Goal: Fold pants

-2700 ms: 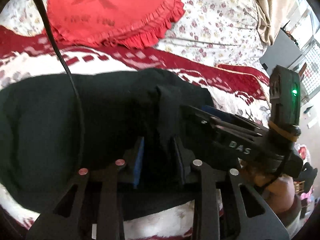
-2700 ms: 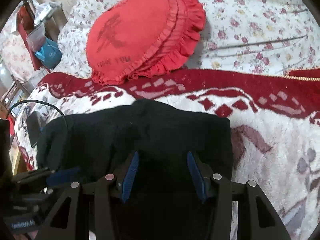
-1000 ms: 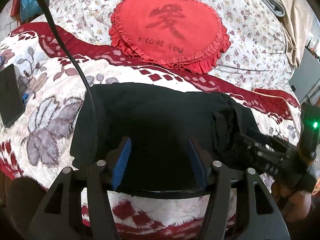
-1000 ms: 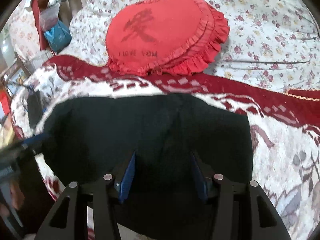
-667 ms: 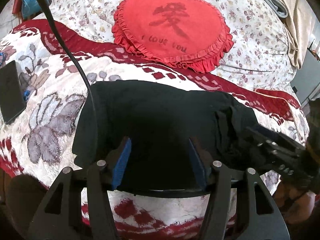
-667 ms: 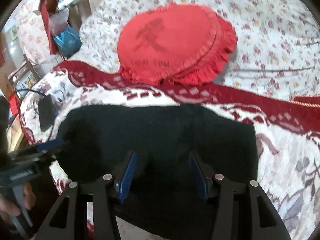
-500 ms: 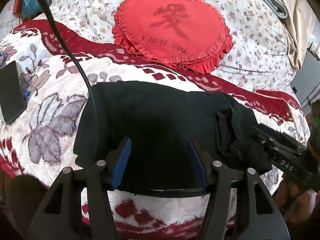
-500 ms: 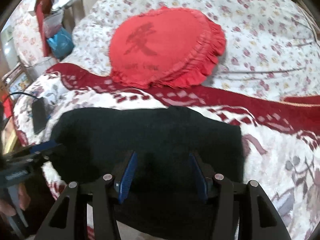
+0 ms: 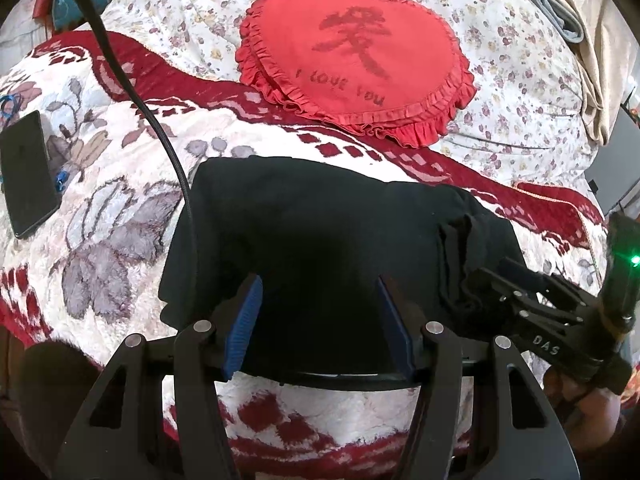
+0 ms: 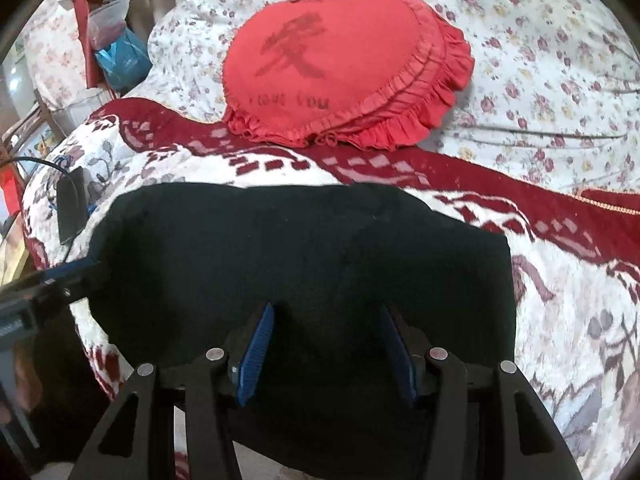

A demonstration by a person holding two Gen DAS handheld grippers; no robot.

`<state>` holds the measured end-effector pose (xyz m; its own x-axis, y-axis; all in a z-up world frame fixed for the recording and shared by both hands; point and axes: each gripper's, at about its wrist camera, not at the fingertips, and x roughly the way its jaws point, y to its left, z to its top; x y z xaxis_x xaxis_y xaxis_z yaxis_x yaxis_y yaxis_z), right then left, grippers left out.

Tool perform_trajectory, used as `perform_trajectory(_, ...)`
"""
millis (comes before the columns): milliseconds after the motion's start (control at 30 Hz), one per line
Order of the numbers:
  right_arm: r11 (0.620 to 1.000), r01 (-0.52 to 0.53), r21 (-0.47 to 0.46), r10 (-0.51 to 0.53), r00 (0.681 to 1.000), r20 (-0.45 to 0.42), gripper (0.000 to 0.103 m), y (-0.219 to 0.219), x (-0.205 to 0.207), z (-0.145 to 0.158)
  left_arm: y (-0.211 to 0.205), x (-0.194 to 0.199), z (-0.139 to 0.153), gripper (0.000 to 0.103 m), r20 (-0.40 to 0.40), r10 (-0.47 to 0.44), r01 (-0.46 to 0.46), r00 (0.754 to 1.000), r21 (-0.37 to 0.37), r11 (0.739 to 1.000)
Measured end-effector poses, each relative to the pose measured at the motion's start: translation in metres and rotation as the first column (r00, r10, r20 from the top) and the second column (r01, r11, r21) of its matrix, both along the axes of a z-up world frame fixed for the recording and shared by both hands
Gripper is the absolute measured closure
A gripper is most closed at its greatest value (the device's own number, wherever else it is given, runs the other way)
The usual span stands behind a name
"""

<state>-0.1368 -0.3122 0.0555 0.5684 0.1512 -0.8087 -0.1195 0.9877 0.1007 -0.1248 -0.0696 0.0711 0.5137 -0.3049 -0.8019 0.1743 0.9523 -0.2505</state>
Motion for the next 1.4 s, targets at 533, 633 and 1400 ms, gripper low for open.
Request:
perform_trajectory(533,0.994,-0.094,0.061,0.094,0.996,0.008,0.051,0.034,0.020,0.010,0.016,-0.001,0.002,0.032,-0.005,0.048,-0.048,0.999,-0.015,0.999)
perform_trajectory(633,0.993,-0.099,0.062,0.098,0.995,0.009,0.051,0.037,0.021,0.010,0.018,-0.001,0.001,0.032,-0.007,0.050,-0.050,0.999,-0.011,0.999)
perform_trajectory(1400,0.979,-0.189,0.082,0.192,0.981,-0.035,0.042,0.080,0.041,-0.003,0.054,-0.006,-0.008,0.032,-0.055,0.139,-0.140,0.989,-0.025,0.990)
